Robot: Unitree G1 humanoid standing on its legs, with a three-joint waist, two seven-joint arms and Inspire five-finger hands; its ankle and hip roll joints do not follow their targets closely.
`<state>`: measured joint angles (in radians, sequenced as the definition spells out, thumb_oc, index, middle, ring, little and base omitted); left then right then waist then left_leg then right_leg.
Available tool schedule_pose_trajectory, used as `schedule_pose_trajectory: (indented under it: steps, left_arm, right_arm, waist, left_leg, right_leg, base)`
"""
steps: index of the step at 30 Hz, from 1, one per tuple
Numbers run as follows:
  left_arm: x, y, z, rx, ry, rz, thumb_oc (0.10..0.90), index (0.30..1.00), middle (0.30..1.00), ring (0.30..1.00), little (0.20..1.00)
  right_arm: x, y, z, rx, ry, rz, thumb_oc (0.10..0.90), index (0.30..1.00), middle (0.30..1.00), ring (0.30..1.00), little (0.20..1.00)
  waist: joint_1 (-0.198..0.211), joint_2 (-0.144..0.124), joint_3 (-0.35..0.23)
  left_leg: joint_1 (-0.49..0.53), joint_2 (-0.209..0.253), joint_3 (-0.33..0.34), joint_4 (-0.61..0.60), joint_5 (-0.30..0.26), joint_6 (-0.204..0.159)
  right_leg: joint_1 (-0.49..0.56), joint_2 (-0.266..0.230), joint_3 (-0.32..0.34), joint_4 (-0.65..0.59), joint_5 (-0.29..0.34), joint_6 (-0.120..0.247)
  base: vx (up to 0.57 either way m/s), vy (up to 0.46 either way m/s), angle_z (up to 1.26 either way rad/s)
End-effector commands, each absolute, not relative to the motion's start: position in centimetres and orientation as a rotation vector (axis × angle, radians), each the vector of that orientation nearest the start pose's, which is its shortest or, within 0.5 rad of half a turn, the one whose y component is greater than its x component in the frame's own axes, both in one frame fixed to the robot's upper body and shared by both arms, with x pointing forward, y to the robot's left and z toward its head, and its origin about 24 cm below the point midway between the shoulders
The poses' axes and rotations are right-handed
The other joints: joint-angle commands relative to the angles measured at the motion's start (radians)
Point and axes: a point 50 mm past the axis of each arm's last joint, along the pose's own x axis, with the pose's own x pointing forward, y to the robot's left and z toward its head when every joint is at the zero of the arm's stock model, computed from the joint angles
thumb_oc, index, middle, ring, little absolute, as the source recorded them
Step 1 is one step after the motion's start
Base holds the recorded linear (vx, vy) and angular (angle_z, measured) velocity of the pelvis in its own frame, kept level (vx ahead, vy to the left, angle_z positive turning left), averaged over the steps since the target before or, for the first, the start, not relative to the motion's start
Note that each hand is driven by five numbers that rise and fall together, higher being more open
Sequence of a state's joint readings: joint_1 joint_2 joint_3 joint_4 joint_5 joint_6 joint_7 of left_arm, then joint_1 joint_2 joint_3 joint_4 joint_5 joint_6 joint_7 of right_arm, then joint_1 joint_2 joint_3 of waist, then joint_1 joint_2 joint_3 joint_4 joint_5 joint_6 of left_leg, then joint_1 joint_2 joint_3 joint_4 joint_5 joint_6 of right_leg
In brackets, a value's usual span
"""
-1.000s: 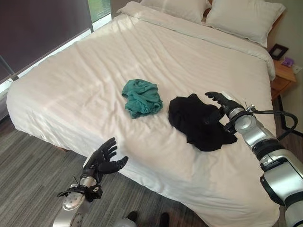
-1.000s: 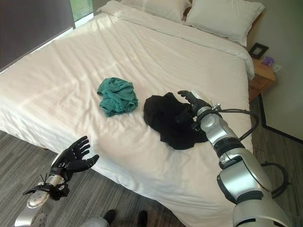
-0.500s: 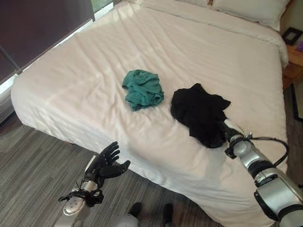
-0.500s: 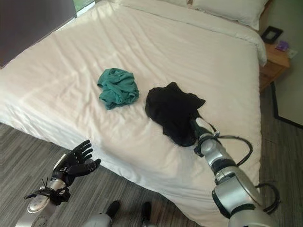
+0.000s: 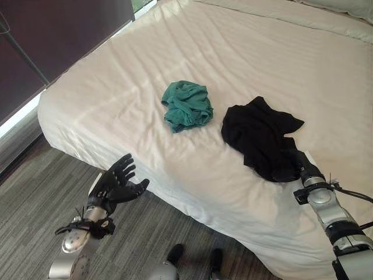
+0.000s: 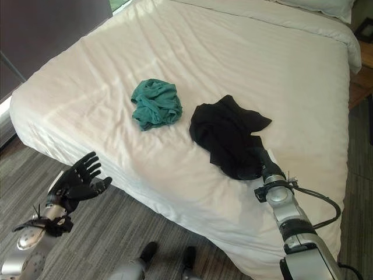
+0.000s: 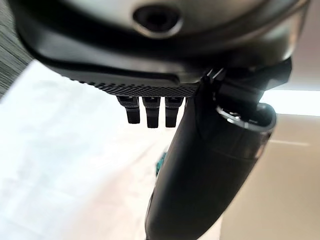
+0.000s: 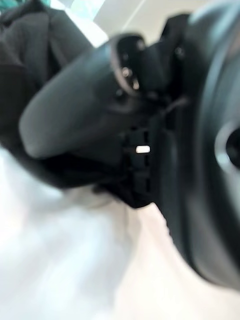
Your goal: Pick up bed clothes into laundry basket.
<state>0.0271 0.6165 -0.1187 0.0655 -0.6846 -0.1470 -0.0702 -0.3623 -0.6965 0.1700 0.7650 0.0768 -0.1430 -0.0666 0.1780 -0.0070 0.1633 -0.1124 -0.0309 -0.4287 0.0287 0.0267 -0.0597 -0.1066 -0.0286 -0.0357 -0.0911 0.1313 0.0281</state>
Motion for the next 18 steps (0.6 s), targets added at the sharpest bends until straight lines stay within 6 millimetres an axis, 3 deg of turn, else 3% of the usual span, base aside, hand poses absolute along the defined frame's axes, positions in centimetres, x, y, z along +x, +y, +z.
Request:
schedule_pose_trajectory:
  steps: [1,3,6,7,10,11,12,13,15,18]
  left_arm:
    - [29.1,21.4,17.4,0.249,-0.443,-0.287,0.8,0.9,0.9,0.9,0.9]
    - [30.7,22.1,19.9,0.436,-0.441,-0.277,0.8,0.9,0.9,0.9,0.9]
    - [32.0,24.3,22.3,0.55,-0.443,-0.179,0.8,0.9,0.9,0.9,0.9]
    - [33.3,25.9,22.6,0.596,-0.383,-0.105,0.8,0.9,0.9,0.9,0.9]
    - [34.0,28.1,23.5,0.67,-0.343,0.002,0.8,0.9,0.9,0.9,0.9]
    - [33.9,29.2,23.1,0.708,-0.289,0.018,0.8,0.9,0.9,0.9,0.9]
    - [34.6,28.5,23.8,0.761,-0.294,0.005,0.8,0.9,0.9,0.9,0.9]
    - [34.7,28.3,23.9,0.763,-0.297,0.002,0.8,0.9,0.9,0.9,0.9]
    - [36.0,29.6,26.3,0.765,-0.292,0.106,0.8,0.9,0.9,0.9,0.9]
    - [36.3,30.2,27.3,0.815,-0.28,0.151,0.8,0.9,0.9,0.9,0.9]
  right_arm:
    - [26.5,-31.0,1.3,-0.541,0.322,-0.073,0.4,0.3,0.3,0.3,0.3]
    - [26.1,-29.9,0.7,-0.486,0.324,-0.056,0.4,0.3,0.3,0.3,0.3]
    - [24.8,-28.5,0.0,-0.436,0.325,0.013,0.4,0.3,0.3,0.3,0.3]
    - [23.7,-27.9,-0.6,-0.384,0.334,0.03,0.4,0.3,0.3,0.3,0.3]
    - [23.1,-26.5,-1.0,-0.362,0.329,0.085,0.4,0.3,0.3,0.3,0.3]
    - [23.5,-26.2,-0.6,-0.39,0.314,0.102,0.4,0.3,0.3,0.3,0.3]
    - [22.4,-26.0,-1.7,-0.386,0.363,0.123,0.4,0.3,0.3,0.3,0.3]
    - [22.4,-26.0,-1.7,-0.384,0.363,0.12,0.4,0.3,0.3,0.3,0.3]
    - [21.3,-25.8,-2.6,-0.343,0.406,0.125,0.4,0.3,0.3,0.3,0.3]
    - [20.4,-25.8,-3.4,-0.294,0.433,0.107,0.4,0.3,0.3,0.3,0.3]
  waist:
    - [-0.074,-0.012,0.025]
    - [-0.07,-0.031,0.029]
    - [-0.084,-0.032,0.009]
    - [-0.098,-0.003,-0.004]
    - [-0.08,0.032,-0.009]
    - [-0.082,0.041,-0.016]
    - [-0.106,0.055,-0.03]
    - [-0.1,0.056,-0.03]
    - [-0.15,0.059,-0.076]
    - [-0.166,0.053,-0.086]
  left_leg:
    - [-0.015,0.019,0.053,0.214,0.118,-0.032]
    - [-0.067,-0.025,0.037,0.319,0.128,0.009]
    - [-0.122,-0.018,0.095,0.224,0.108,0.005]
    - [-0.158,-0.019,0.125,0.083,0.141,0.001]
    - [-0.196,-0.071,0.136,-0.017,0.183,0.004]
    - [-0.155,-0.06,0.141,0.003,0.163,0.009]
    - [-0.101,-0.041,0.152,-0.025,0.173,0.015]
    - [-0.1,-0.036,0.151,-0.029,0.178,0.014]
    - [-0.032,-0.022,0.148,-0.094,0.163,0.024]
    - [-0.009,-0.025,0.155,-0.11,0.151,0.035]
  right_leg:
    - [0.077,0.023,0.062,0.1,-0.128,0.016]
    - [0.088,0.018,0.109,0.128,-0.129,0.016]
    - [0.111,0.019,0.171,0.149,-0.144,0.024]
    - [0.144,0.043,0.207,0.147,-0.153,0.025]
    - [0.199,0.071,0.273,0.141,-0.176,0.022]
    - [0.208,0.072,0.299,0.176,-0.206,0.032]
    - [0.217,0.077,0.302,0.163,-0.215,0.031]
    - [0.216,0.08,0.303,0.161,-0.21,0.031]
    - [0.218,0.069,0.343,0.135,-0.215,0.042]
    - [0.228,0.052,0.344,0.115,-0.211,0.054]
  base:
    - [0.07,-0.072,-0.08]
    - [0.08,-0.017,-0.32]
    - [0.19,0.047,-0.81]
    - [0.28,0.091,-0.92]
    - [0.24,0.12,-0.79]
    - [0.23,0.207,-0.96]
    - [0.15,0.162,-1.21]
    - [0.19,0.218,-1.3]
    - [0.19,0.195,-0.81]
    - [0.16,0.16,-0.18]
